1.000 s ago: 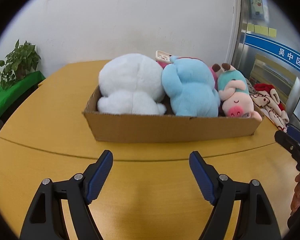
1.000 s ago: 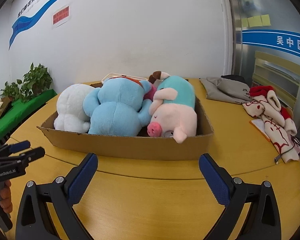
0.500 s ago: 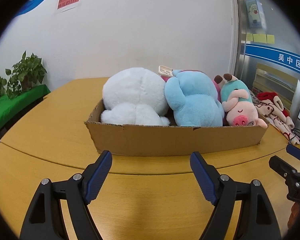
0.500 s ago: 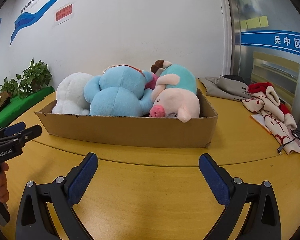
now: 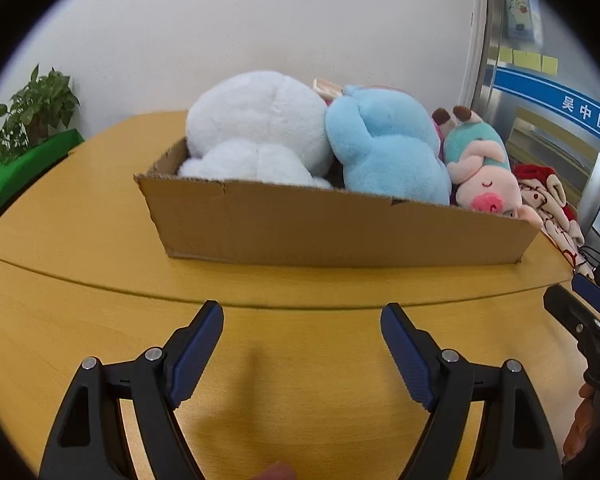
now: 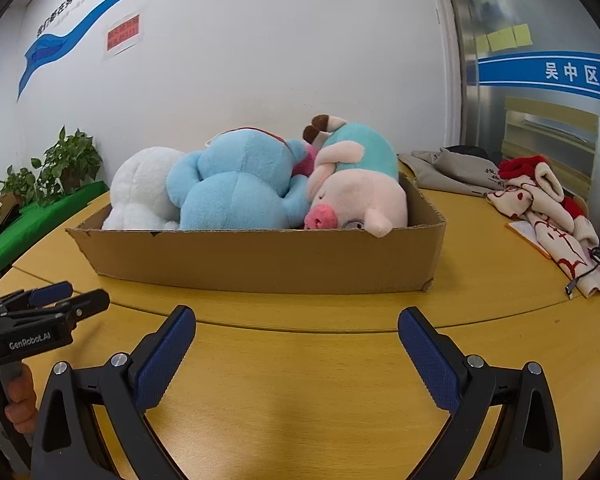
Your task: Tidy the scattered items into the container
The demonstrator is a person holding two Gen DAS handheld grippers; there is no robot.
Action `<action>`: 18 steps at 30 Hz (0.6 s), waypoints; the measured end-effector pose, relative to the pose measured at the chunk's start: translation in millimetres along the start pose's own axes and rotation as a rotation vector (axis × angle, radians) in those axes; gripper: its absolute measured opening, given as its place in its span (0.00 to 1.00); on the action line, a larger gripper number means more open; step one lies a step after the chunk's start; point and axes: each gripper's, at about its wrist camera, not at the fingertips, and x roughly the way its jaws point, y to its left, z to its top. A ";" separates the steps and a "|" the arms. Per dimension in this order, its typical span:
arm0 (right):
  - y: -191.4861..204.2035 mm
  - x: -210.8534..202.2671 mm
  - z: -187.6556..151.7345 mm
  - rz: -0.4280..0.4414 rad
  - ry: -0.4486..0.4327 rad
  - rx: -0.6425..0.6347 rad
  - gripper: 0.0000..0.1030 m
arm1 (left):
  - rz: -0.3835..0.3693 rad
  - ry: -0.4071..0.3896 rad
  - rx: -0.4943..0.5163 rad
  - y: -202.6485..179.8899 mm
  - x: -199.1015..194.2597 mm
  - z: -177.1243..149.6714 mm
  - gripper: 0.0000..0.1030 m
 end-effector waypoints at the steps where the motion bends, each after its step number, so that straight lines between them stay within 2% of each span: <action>1: -0.8 1.8 0.3 -0.002 0.008 0.003 1.00 | 0.006 0.008 0.001 -0.7 1.0 -0.6 0.79; 10: 2.8 3.3 0.4 -0.018 0.015 -0.019 1.00 | 0.077 -0.027 0.036 -7.4 -7.4 -2.3 0.79; 18: 4.0 2.6 0.2 -0.023 0.010 -0.024 1.00 | 0.092 -0.054 0.067 -11.6 -11.5 -0.5 0.79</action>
